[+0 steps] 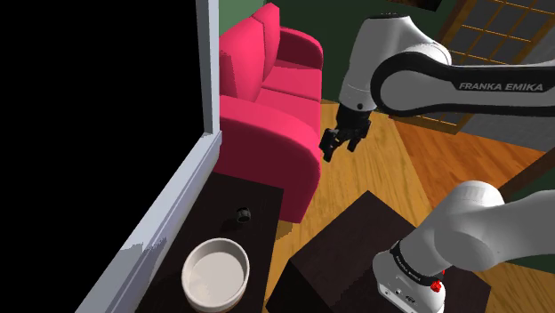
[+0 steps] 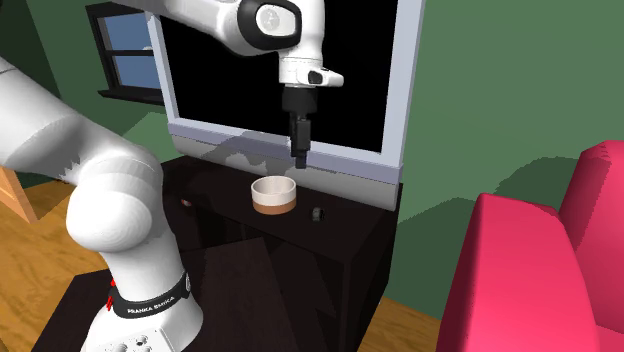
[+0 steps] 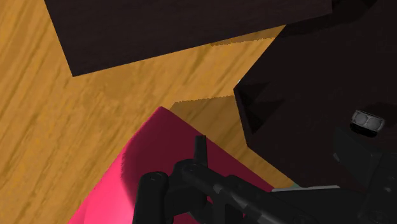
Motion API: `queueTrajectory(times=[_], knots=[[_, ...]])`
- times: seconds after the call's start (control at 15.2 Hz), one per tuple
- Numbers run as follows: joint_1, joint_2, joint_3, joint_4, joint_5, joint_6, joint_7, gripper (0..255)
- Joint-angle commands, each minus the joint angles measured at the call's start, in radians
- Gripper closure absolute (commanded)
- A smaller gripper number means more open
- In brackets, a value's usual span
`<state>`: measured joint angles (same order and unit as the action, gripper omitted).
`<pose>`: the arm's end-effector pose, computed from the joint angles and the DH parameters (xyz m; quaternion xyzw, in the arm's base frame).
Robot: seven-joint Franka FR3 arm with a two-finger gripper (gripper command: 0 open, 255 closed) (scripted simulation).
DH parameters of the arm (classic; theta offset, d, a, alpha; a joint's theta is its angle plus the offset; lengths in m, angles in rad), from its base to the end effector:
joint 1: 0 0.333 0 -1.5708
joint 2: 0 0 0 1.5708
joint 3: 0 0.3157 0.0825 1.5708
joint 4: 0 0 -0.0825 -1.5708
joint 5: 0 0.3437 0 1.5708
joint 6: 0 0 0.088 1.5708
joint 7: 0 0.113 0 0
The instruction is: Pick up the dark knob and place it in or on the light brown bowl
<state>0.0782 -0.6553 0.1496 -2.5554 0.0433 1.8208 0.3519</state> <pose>0.2953 0.0764 0.4784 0.9952 -0.0853 -0.0337 0.0352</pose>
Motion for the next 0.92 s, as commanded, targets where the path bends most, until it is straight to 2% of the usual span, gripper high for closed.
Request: queueTrajectory(times=[0.0,0.46,0.86], knots=[[0.007,0.064,0.035,0.007,0.012,0.059,0.041,0],[0.019,0.305,0.151,0.045,0.009,0.258,0.193,0],[0.018,0.548,0.234,0.135,-0.070,0.395,0.353,0]])
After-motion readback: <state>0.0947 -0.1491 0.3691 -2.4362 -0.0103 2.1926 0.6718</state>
